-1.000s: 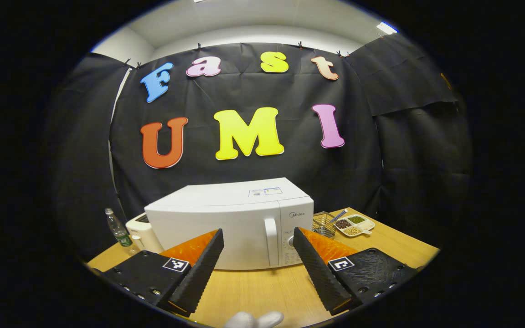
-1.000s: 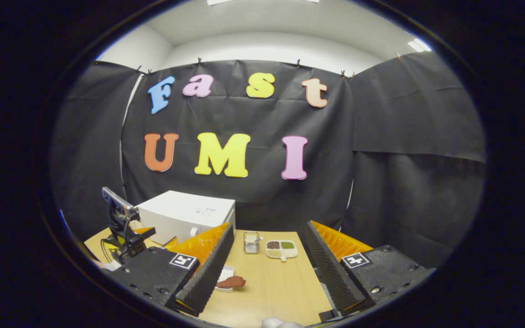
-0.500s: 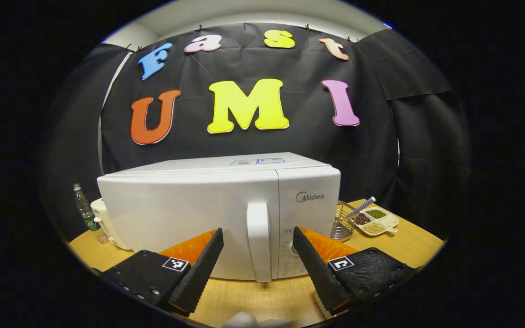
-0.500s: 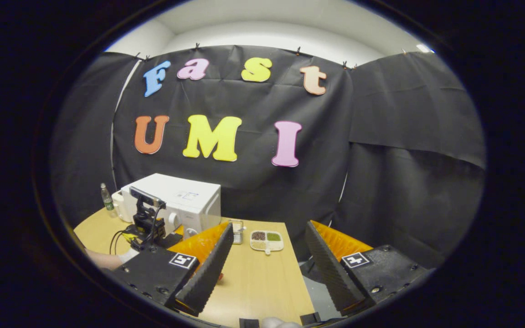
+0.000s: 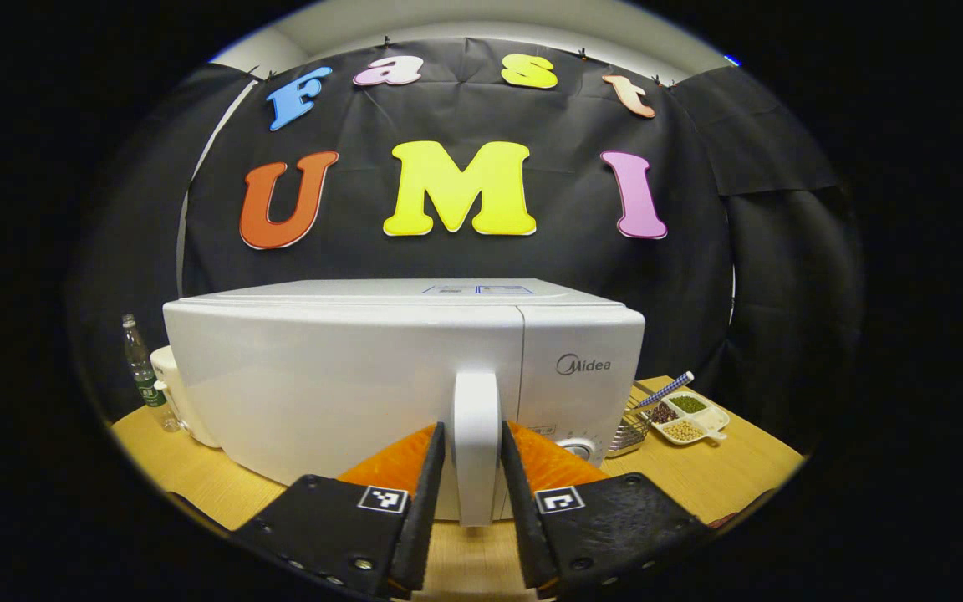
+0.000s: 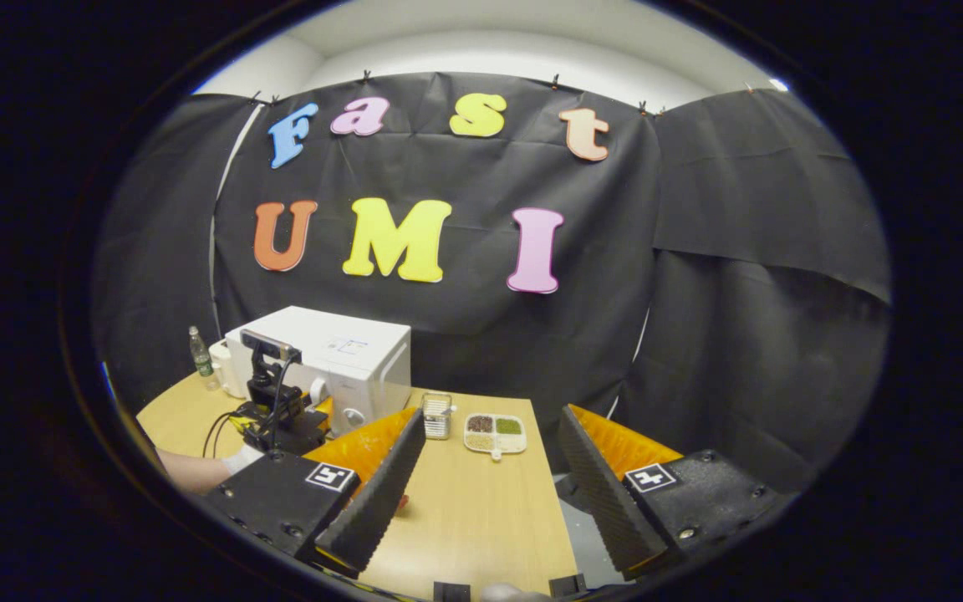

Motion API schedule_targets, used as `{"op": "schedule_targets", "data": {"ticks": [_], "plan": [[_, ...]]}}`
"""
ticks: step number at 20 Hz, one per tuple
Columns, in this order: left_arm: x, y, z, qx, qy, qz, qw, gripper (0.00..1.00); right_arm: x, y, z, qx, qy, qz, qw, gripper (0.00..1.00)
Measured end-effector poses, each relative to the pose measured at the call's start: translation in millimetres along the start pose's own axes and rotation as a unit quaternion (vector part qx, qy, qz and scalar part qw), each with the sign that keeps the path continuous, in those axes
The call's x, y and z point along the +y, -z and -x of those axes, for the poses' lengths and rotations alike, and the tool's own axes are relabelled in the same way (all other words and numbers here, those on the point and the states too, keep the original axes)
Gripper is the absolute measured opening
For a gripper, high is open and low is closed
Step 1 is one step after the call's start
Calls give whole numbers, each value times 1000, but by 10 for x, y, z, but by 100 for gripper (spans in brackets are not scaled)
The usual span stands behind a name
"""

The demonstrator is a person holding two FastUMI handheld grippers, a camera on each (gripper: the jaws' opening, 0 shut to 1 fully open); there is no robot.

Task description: Open the microwave oven with the left hand, put the food in, and close the microwave oven.

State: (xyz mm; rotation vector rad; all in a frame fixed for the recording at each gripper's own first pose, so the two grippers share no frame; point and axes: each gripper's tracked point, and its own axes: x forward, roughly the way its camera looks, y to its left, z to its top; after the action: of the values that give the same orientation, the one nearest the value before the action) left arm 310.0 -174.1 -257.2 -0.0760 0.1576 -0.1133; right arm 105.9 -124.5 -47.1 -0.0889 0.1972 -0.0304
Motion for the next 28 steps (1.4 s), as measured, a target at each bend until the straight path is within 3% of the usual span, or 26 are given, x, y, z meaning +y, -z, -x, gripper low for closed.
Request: {"op": "schedule_targets", "data": {"ticks": [1,2,3,4,5,8,9,11,15,16,22,23,28], "plan": [[-1,45,-8,11,2,-4,1000,35,-6,-7,14,-2,1,1,1000,100],[2,55,-5,10,5,-9,1000,17,-36,-14,41,-3,4,3,1000,100],[-1,23,-17,4,3,-14,1000,25,-63,7,58,-3,7,4,1000,100],[-6,29,-14,6,3,-16,1000,21,-80,16,76,-2,9,6,1000,96],[-2,21,-1,7,2,-15,1000,20,-89,39,84,1,10,6,1000,100],[7,32,6,11,3,-23,1000,10,-64,72,92,6,6,0,1000,96],[3,28,11,11,5,-19,1000,10,-50,87,93,8,5,1,1000,100],[10,18,14,10,3,-23,1000,9,-21,74,107,6,1,1,1000,96],[11,28,36,16,8,-21,1000,7,42,36,122,1,-6,6,1000,96],[13,46,55,22,8,-20,1000,7,63,20,134,-1,-9,5,1000,100],[164,153,727,23,22,-24,999,7,310,47,194,-3,-25,11,1000,100],[211,190,837,32,20,-20,999,7,378,50,234,-6,-31,9,999,96],[420,218,1200,37,-1,-52,998,12,569,129,354,-6,-40,11,999,96]]}}
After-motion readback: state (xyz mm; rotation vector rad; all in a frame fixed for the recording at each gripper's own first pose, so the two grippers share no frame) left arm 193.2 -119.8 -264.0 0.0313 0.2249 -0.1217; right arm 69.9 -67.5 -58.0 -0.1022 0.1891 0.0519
